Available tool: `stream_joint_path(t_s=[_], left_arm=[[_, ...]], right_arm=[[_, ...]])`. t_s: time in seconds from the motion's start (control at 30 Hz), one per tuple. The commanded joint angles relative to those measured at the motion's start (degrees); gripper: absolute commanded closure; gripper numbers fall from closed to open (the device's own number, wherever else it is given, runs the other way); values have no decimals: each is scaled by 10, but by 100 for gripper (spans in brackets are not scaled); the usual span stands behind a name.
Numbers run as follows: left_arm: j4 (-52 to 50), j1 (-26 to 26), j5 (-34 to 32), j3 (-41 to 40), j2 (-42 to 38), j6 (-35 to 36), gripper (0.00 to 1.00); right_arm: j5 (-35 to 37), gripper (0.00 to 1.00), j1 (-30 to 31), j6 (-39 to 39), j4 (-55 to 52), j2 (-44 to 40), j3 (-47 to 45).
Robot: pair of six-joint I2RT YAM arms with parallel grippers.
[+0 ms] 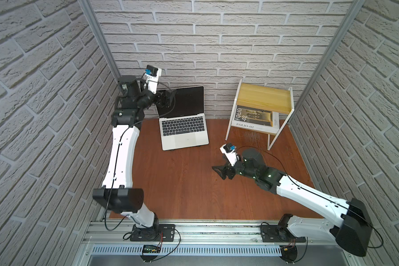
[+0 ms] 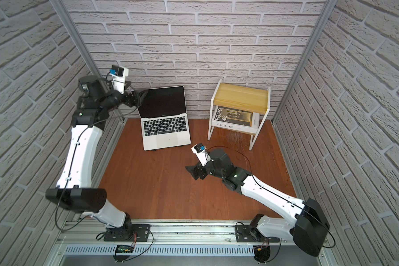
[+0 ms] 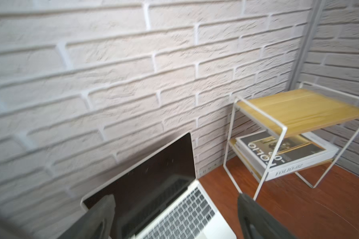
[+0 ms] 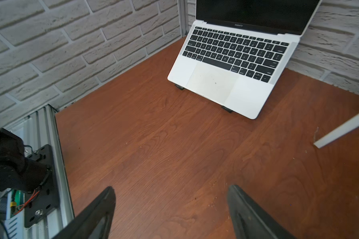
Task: Close the laptop lid and set it aside
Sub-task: Close the lid of the laptop.
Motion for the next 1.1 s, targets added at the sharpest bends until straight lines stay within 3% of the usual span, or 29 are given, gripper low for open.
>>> stream_joint_path(t_s=[0.0, 0.1, 0.17, 0.4, 0.63, 1.07], left_arm=[[-202, 1, 79, 213, 131, 96, 4], [-192, 9, 114, 318, 212, 110, 2], [-134, 13, 123, 296, 225, 129, 2], [-7, 29, 26, 280, 303, 143, 2], [84, 39, 11, 290, 373, 142, 2], [27, 29, 18, 312, 415, 239, 2]], right_arm=[[38, 11, 27, -23, 18, 64, 61], [26, 11, 35, -2, 23, 132, 117], [18, 11, 42, 1, 26, 162, 144], [0, 11, 64, 5, 19, 196, 180], [-10, 11, 71, 19, 27, 220, 180], [-32, 11, 82, 39, 56, 246, 179]])
